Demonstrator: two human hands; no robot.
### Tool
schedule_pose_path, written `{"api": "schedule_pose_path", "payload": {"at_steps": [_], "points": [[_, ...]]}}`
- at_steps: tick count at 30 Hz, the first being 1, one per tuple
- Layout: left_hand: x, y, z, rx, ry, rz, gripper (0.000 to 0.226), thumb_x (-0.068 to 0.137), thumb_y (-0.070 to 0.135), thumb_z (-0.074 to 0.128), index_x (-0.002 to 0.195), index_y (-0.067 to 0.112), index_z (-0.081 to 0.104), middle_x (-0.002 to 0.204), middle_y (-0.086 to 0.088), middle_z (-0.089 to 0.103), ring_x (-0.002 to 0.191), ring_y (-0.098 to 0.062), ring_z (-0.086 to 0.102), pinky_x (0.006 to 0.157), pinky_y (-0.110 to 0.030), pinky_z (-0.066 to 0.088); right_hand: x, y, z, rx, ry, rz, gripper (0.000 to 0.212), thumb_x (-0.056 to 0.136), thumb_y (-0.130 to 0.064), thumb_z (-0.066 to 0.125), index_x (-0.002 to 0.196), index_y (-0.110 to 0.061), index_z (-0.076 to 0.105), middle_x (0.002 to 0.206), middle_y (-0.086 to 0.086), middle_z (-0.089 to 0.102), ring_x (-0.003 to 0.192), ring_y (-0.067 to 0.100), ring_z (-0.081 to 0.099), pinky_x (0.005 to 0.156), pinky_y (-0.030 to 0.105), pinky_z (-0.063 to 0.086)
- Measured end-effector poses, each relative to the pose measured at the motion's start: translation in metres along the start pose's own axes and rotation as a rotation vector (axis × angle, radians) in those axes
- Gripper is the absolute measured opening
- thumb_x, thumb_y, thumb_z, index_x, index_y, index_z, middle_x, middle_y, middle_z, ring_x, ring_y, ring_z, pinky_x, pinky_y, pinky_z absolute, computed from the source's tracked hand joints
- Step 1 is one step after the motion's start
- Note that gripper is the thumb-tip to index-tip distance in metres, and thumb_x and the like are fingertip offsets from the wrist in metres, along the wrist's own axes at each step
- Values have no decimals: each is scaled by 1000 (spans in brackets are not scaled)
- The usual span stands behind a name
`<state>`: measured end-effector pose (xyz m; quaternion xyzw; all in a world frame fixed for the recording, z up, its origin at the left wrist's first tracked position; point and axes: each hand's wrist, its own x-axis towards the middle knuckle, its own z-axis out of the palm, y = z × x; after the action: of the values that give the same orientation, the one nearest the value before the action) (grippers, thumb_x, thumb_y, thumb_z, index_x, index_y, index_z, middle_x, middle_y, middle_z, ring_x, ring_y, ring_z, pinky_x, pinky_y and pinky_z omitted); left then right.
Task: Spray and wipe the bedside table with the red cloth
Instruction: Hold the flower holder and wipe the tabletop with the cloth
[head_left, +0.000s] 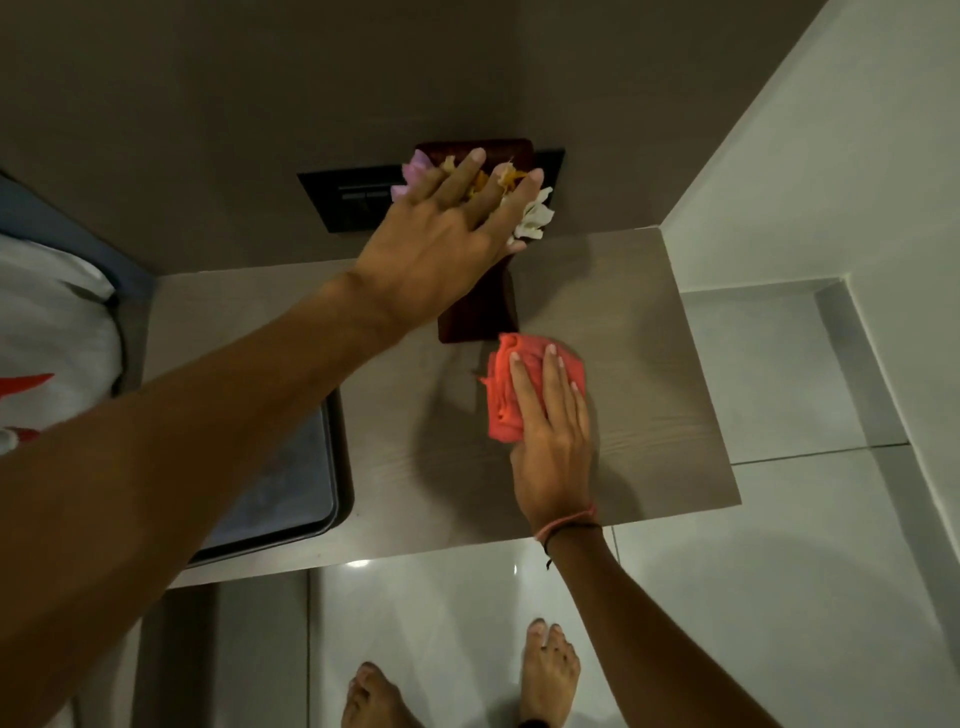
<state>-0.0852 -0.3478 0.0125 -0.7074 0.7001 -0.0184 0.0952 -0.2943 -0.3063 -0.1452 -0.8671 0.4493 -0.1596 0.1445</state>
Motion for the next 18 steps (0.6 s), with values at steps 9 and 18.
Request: {"api": "schedule_pose_path", "payload": {"at_steps": [9,18], "points": [[-22,23,-23,-151,-82,-17,61,109,43,22,163,21,5,168,-14,29,157,-37,22,122,-60,31,-30,-15,-12,113,182,6,73,86,-13,71,151,-14,40,160,20,34,150,38,27,115,60,36],[-3,8,-25,-297,-137,-96,59,108,46,24,162,27,12,163,-27,29,147,-47,36,121,-61,27,12,-38,5,-113,-31,-131,77,90,-15,43,159,-24,10,167,21,11,154,39,7,122,59,23]]}}
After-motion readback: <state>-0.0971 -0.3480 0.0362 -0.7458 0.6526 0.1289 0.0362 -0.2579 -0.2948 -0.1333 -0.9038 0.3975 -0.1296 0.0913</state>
